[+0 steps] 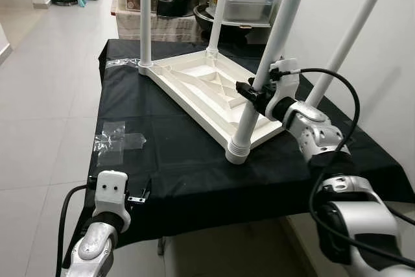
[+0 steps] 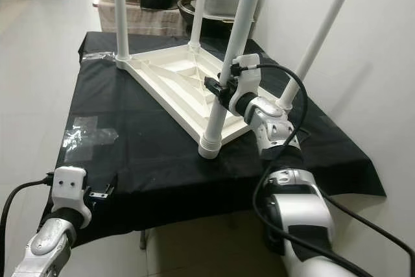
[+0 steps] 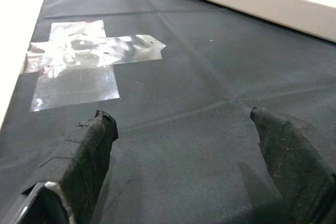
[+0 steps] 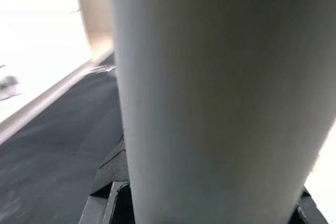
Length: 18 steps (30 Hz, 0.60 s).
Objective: Building children table
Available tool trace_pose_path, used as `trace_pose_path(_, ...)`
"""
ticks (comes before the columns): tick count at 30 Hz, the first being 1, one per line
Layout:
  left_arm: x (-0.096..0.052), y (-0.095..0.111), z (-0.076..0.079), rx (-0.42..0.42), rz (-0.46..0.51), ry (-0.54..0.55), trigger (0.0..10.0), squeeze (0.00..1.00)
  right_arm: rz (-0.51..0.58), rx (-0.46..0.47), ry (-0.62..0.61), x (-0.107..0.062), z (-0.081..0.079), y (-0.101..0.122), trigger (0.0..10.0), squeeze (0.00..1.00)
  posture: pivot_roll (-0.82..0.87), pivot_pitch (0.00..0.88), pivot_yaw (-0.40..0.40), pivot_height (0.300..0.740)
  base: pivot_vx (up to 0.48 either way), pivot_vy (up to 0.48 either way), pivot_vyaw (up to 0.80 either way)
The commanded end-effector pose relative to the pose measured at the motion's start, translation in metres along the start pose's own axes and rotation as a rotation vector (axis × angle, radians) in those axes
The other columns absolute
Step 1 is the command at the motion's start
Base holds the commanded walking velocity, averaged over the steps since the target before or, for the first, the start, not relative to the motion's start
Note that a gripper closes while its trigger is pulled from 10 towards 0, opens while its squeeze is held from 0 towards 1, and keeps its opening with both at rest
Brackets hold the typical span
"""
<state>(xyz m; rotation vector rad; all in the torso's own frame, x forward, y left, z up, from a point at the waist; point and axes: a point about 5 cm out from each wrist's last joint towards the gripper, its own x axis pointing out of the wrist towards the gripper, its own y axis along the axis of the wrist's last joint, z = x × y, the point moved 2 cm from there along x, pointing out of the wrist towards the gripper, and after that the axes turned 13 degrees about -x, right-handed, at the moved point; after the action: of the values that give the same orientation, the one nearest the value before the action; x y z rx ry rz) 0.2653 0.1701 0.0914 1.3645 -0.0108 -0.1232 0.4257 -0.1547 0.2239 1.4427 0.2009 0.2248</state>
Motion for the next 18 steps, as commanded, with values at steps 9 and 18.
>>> trace_pose_path(9,0.002,-0.002,0.0,0.015,-0.015,-0.016,10.0,0.0,-0.108,0.118,-0.233,-0.023,-0.055,-0.024,1.8,0.0,0.04,0.0,-0.146,0.74,0.0,0.0,0.0)
trace_pose_path(18,0.006,-0.003,0.002,0.009,-0.012,-0.017,10.0,0.0,0.013,0.026,-0.29,-0.023,-0.01,0.014,10.0,1.0,0.03,0.0,-0.144,0.74,0.0,0.0,0.0)
